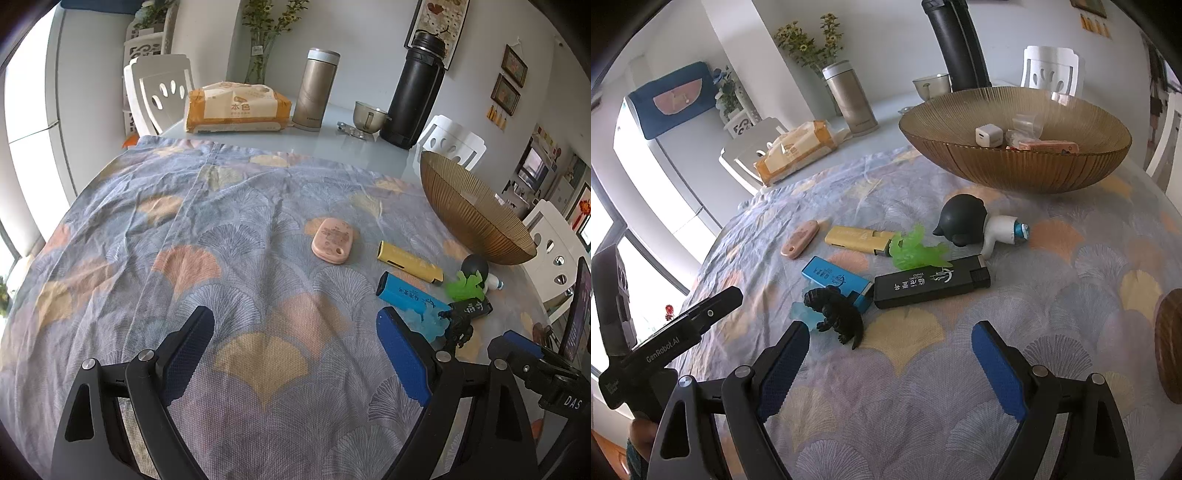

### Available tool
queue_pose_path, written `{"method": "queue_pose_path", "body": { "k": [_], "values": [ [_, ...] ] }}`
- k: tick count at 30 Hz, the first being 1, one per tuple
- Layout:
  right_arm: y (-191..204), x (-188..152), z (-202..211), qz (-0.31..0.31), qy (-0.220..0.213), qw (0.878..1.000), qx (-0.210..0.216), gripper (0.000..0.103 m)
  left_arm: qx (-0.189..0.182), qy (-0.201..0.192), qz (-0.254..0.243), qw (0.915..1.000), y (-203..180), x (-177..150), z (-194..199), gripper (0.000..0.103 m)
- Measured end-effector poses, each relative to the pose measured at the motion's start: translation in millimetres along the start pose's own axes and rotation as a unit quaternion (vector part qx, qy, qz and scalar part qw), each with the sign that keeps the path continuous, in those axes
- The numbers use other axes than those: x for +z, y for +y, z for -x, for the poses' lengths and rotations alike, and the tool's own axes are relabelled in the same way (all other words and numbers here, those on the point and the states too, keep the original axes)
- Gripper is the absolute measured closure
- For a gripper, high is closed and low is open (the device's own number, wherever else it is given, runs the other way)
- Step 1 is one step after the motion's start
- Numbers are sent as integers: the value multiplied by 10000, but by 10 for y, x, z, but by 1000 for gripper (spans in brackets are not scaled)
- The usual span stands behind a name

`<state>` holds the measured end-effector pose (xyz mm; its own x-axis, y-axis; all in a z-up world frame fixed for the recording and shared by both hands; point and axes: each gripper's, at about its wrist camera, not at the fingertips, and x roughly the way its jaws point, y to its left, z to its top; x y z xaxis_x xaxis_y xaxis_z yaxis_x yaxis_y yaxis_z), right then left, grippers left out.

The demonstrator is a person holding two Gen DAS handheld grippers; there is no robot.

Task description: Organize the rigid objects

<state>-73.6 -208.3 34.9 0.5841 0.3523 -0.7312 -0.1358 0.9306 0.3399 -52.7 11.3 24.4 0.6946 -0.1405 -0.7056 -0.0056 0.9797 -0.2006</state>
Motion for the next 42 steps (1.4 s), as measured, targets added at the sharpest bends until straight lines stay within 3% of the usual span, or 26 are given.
{"method": "queue_pose_path", "body": {
  "k": [18, 42],
  "values": [
    [-9, 2, 14, -21, 13, 10000, 31, 14, 13, 0, -2, 10000, -9, 2, 2, 14],
    [-2, -25, 31, 34, 35, 9993, 369, 14, 406, 95, -263, 9988, -109, 3, -79, 14]
  ]
}}
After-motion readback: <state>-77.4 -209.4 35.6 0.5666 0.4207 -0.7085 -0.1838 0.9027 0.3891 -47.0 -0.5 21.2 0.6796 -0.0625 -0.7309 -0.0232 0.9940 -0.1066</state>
